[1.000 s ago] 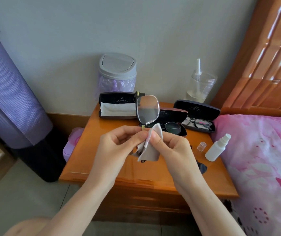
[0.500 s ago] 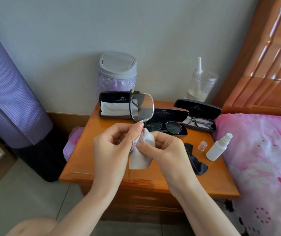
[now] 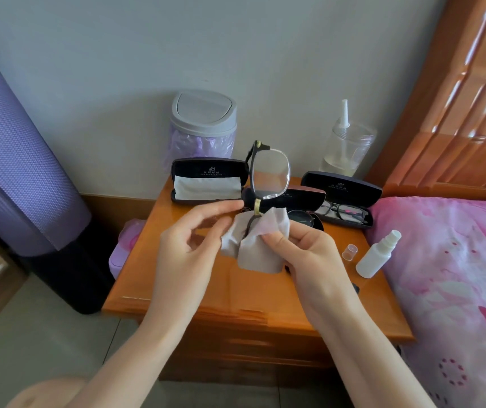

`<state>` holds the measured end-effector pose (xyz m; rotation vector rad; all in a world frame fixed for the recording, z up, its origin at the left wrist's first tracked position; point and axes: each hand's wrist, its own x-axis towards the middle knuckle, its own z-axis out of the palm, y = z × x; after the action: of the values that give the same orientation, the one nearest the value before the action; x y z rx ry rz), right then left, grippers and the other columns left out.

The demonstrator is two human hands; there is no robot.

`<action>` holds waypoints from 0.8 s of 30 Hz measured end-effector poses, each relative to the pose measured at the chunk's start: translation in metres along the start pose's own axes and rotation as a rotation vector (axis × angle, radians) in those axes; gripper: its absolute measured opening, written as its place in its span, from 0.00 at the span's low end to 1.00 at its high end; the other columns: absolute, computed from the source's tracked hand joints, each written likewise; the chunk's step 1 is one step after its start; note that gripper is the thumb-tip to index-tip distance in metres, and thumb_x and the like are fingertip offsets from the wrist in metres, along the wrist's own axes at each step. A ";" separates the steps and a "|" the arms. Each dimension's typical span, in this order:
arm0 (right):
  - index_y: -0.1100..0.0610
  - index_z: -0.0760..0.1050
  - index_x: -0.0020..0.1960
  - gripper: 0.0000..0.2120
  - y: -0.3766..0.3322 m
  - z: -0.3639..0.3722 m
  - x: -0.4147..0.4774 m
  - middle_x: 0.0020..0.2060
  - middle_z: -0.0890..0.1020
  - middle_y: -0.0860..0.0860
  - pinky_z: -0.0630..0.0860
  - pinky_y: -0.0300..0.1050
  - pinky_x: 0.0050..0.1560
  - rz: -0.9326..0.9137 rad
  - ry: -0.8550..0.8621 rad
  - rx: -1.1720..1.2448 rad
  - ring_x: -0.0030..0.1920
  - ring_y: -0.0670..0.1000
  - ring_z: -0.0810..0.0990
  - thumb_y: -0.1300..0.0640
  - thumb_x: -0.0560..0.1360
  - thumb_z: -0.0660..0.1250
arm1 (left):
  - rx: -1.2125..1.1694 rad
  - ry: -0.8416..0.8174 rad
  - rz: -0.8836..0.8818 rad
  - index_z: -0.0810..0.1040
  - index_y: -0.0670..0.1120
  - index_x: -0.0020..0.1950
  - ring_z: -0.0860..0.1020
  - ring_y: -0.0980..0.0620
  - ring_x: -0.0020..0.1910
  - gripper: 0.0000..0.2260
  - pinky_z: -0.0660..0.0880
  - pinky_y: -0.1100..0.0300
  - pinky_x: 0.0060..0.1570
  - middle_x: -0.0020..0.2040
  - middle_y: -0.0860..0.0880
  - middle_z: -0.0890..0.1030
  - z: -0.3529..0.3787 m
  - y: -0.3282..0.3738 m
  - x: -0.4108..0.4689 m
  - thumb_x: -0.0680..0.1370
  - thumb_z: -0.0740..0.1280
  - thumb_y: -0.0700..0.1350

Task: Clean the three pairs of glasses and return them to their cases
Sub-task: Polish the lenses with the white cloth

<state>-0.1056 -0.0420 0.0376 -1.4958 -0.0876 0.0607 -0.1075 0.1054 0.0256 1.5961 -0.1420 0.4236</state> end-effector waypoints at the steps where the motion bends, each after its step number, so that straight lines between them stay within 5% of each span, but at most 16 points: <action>1: 0.57 0.83 0.49 0.14 -0.001 0.000 0.000 0.44 0.86 0.54 0.80 0.41 0.45 0.014 0.001 0.005 0.46 0.52 0.84 0.51 0.67 0.69 | -0.023 -0.010 -0.001 0.82 0.48 0.54 0.80 0.60 0.54 0.09 0.74 0.71 0.49 0.50 0.57 0.84 0.000 0.000 0.001 0.77 0.65 0.41; 7: 0.61 0.81 0.44 0.07 0.001 0.004 -0.002 0.32 0.84 0.49 0.75 0.33 0.32 0.014 0.021 -0.060 0.33 0.45 0.81 0.59 0.68 0.73 | -0.169 -0.105 -0.060 0.82 0.51 0.48 0.81 0.64 0.47 0.09 0.73 0.75 0.41 0.42 0.60 0.85 0.007 0.010 -0.005 0.73 0.62 0.49; 16: 0.54 0.83 0.51 0.24 0.008 0.011 -0.006 0.46 0.84 0.52 0.76 0.46 0.50 0.070 0.012 0.014 0.51 0.55 0.80 0.38 0.63 0.71 | -0.139 -0.069 -0.084 0.82 0.53 0.47 0.80 0.63 0.44 0.09 0.73 0.73 0.37 0.40 0.59 0.84 0.008 0.007 -0.005 0.71 0.64 0.51; 24: 0.55 0.82 0.50 0.24 0.003 0.015 -0.008 0.43 0.84 0.51 0.76 0.33 0.42 0.027 -0.003 -0.086 0.45 0.47 0.80 0.41 0.62 0.66 | -0.255 -0.038 -0.167 0.81 0.52 0.47 0.81 0.62 0.41 0.09 0.74 0.71 0.34 0.37 0.56 0.84 0.009 0.008 -0.009 0.71 0.64 0.50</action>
<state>-0.1154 -0.0275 0.0355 -1.5828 -0.0731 0.0813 -0.1170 0.0940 0.0297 1.3528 -0.0868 0.2348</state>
